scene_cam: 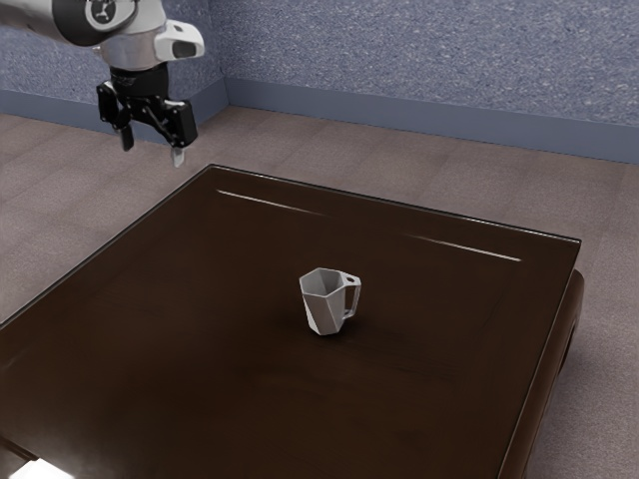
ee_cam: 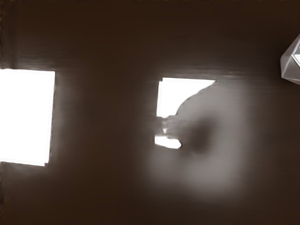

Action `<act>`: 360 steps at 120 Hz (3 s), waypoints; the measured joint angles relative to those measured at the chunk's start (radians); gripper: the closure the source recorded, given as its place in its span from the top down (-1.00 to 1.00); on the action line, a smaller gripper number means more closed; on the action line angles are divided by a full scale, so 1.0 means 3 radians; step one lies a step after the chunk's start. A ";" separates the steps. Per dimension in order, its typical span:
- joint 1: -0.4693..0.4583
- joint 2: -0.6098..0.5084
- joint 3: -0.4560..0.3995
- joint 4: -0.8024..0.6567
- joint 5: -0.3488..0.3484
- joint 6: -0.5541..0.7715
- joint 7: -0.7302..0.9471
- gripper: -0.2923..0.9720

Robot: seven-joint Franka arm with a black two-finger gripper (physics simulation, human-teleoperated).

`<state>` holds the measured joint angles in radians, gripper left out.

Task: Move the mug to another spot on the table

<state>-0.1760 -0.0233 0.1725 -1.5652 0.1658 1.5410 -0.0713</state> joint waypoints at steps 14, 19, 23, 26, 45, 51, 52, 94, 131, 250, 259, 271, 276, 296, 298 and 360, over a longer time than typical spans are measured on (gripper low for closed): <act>0.0122 0.0090 -0.0051 0.0064 0.0081 -0.0009 -0.0110 0.54; 0.0169 0.0176 -0.0067 0.0093 0.0097 0.0004 -0.0148 0.54; 0.0190 0.0286 -0.0073 0.0103 0.0102 0.0015 -0.0177 0.54; 0.0169 0.0379 -0.0076 0.0106 0.0109 0.0022 -0.0200 0.54; -0.0274 0.0893 -0.0257 0.0187 0.0135 0.0136 -0.0322 0.54; -0.0275 0.1018 -0.0332 0.0211 0.0139 0.0210 -0.0334 0.54; -0.0275 0.1034 -0.0348 0.0217 0.0140 0.0223 -0.0335 0.54; -0.0122 0.1747 -0.0962 0.0672 -0.0010 0.0792 -0.0088 0.54; 0.0111 0.2545 -0.1265 0.1380 0.0164 0.0960 0.0387 0.54; 0.0372 0.2951 -0.1547 0.1533 0.0379 0.1007 0.2008 0.54; 0.0376 0.2970 -0.1544 0.1539 0.0381 0.1003 0.2054 0.54; 0.0381 0.2982 -0.1538 0.1539 0.0382 0.1004 0.2106 0.54; 0.0380 0.2982 -0.1537 0.1539 0.0382 0.1005 0.2122 0.53; 0.0380 0.2985 -0.1525 0.1535 0.0390 0.1027 0.2149 0.21; 0.0379 0.2985 -0.1524 0.1535 0.0397 0.1031 0.2149 0.17; 0.0118 0.2503 -0.1057 0.1339 0.0453 0.0951 0.2077 -0.48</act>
<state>-0.1406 0.7276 -0.1446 -1.1636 0.3017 1.8261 0.5519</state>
